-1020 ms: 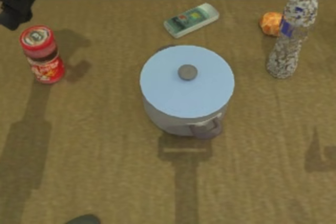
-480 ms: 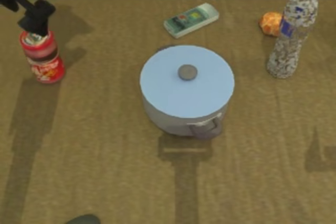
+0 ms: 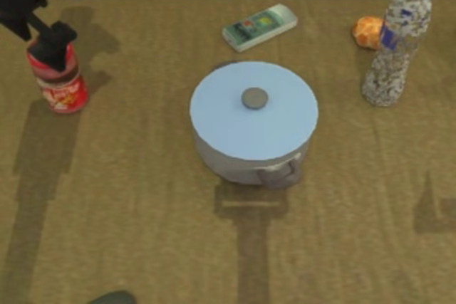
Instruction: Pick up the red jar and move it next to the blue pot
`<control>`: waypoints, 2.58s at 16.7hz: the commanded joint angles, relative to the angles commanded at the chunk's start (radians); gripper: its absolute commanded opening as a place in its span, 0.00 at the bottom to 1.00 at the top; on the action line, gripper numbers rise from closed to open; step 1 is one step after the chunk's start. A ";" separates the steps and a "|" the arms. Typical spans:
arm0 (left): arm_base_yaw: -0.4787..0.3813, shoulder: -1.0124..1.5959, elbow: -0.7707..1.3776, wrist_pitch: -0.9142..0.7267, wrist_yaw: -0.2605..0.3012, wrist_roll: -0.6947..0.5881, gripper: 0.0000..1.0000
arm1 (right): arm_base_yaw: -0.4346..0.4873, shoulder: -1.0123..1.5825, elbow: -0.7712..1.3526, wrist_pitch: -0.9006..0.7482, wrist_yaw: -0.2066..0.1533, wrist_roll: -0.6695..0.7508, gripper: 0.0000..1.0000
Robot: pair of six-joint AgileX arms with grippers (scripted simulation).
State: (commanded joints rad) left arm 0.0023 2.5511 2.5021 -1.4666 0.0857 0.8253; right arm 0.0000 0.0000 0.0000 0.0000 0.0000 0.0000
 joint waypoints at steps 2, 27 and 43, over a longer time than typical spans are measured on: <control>0.000 0.000 0.000 0.000 0.000 0.000 1.00 | 0.000 0.000 0.000 0.000 0.000 0.000 1.00; -0.007 -0.012 -0.220 0.209 -0.001 -0.007 0.10 | 0.000 0.000 0.000 0.000 0.000 0.000 1.00; 0.002 -0.182 -0.378 0.194 -0.005 -0.005 0.00 | 0.000 0.000 0.000 0.000 0.000 0.000 1.00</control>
State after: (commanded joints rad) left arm 0.0040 2.3687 2.1243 -1.2728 0.0804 0.8207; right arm 0.0000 0.0000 0.0000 0.0000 0.0000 0.0000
